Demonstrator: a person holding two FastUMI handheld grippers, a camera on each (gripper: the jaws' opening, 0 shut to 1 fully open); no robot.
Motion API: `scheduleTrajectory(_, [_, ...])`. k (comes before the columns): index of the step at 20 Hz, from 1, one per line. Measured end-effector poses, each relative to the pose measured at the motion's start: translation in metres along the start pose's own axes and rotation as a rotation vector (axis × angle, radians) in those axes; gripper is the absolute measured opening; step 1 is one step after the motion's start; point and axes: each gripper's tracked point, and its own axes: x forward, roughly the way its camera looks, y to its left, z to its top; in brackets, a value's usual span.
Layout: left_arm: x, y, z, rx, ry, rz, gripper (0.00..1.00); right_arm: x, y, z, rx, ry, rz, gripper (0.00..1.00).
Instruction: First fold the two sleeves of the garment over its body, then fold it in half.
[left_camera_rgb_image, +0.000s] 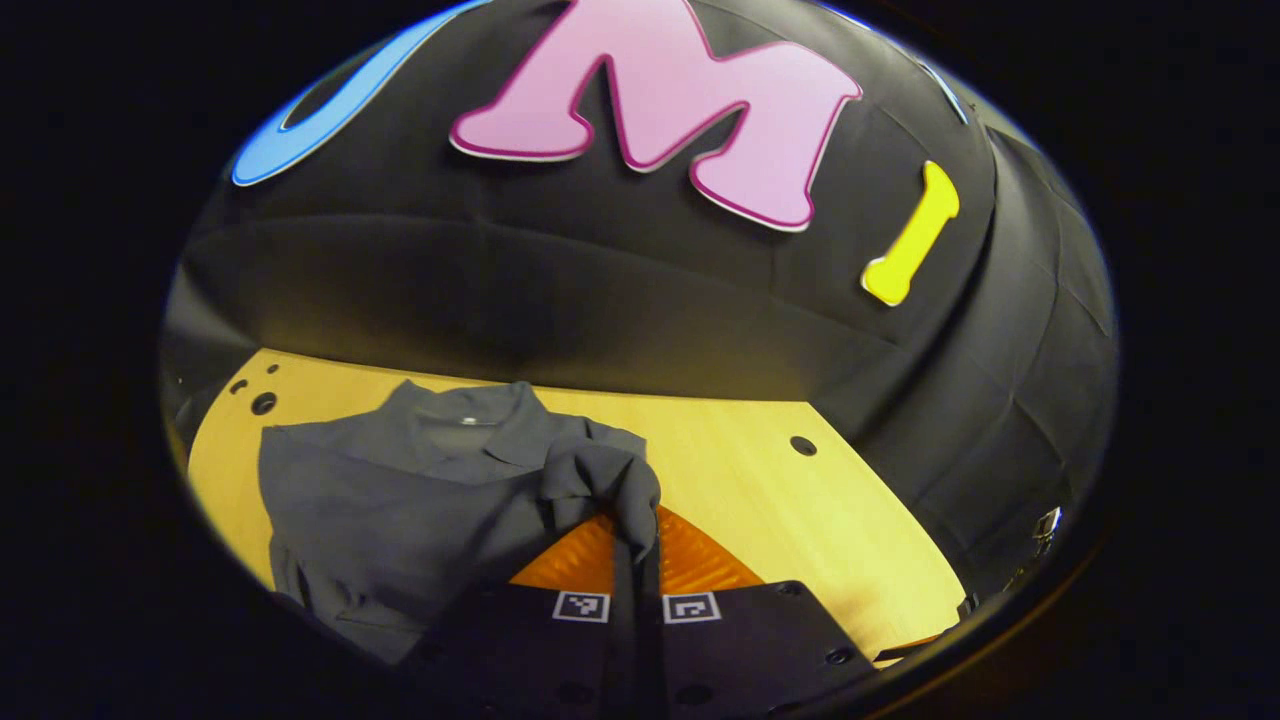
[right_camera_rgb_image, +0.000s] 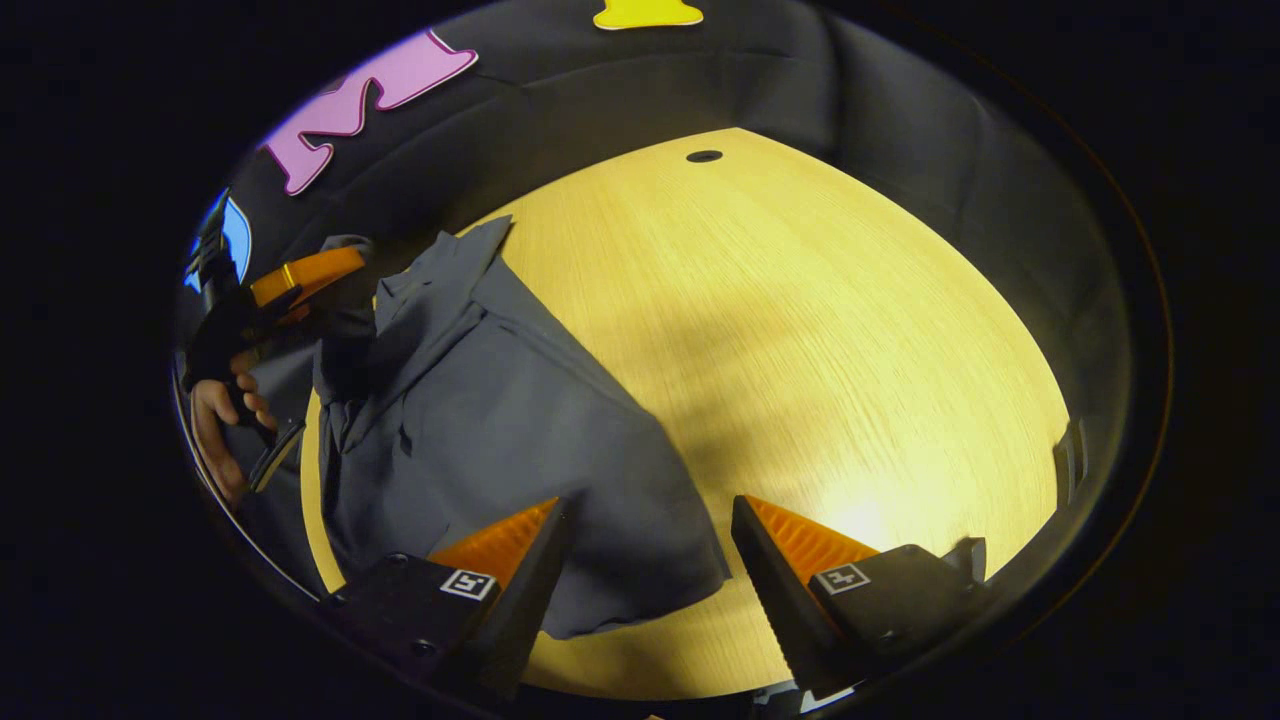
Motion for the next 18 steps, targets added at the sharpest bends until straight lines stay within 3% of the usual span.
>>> scheduleTrajectory(4, [0.028, -0.015, -0.016, -0.013, 0.035, -0.03, 0.05, 0.002, -0.002, -0.002, 0.006, 0.007, -0.007, 0.99])
scheduleTrajectory(9, [0.044, -0.01, -0.035, -0.047, 0.083, -0.019, 0.17, 0.001, 0.0, -0.001, -0.008, 0.002, 0.003, 0.99])
scheduleTrajectory(12, [0.03, -0.005, -0.03, -0.063, 0.063, -0.008, 0.56, 0.001, 0.001, -0.001, -0.015, 0.007, 0.015, 0.99])
scheduleTrajectory(15, [-0.002, 0.02, -0.028, -0.015, 0.05, 0.039, 0.95, 0.004, 0.002, 0.0, -0.025, 0.016, 0.023, 0.99])
scheduleTrajectory(18, [-0.057, 0.043, -0.038, 0.005, 0.033, 0.072, 0.96, 0.006, 0.0, 0.001, -0.042, 0.024, 0.023, 0.99])
